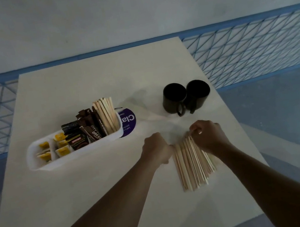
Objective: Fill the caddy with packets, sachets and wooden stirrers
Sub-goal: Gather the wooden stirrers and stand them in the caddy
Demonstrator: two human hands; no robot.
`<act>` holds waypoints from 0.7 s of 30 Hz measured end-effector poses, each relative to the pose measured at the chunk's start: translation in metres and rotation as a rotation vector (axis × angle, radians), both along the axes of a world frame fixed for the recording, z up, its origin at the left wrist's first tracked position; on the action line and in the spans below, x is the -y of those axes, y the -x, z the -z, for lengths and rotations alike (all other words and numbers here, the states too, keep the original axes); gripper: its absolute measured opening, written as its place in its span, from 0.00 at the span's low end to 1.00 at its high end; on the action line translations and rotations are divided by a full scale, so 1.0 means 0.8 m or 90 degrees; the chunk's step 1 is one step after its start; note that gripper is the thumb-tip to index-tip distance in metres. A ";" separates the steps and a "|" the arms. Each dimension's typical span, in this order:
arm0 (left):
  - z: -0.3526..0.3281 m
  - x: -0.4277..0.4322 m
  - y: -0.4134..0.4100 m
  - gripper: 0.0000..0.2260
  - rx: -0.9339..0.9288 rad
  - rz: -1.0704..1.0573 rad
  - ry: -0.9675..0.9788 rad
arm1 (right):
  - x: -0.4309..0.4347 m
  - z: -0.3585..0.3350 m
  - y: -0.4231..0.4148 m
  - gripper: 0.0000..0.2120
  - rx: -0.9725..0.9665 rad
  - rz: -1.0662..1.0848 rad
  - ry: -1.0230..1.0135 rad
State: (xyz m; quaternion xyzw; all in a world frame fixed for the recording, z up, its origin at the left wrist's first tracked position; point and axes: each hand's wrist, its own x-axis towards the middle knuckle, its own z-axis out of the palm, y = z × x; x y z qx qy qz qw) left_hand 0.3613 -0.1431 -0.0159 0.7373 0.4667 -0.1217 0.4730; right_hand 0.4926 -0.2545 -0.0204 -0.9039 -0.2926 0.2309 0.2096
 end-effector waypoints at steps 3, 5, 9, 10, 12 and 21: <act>0.010 0.022 -0.005 0.10 -0.068 0.022 0.002 | 0.021 0.005 -0.012 0.12 0.005 0.046 0.028; 0.016 0.035 -0.010 0.10 -0.092 0.038 -0.016 | 0.032 0.012 -0.019 0.15 0.002 0.074 0.057; 0.035 0.057 -0.017 0.18 -0.120 0.050 -0.094 | 0.046 0.023 -0.026 0.16 -0.035 0.089 0.107; 0.040 0.062 -0.019 0.21 -0.115 0.032 -0.095 | 0.048 0.025 -0.026 0.14 -0.046 0.085 0.109; 0.044 0.069 -0.023 0.24 -0.098 -0.004 -0.091 | 0.049 0.028 -0.025 0.11 -0.065 0.065 0.103; 0.050 0.087 -0.035 0.29 -0.066 -0.048 -0.122 | 0.042 0.033 -0.018 0.09 -0.108 0.013 0.120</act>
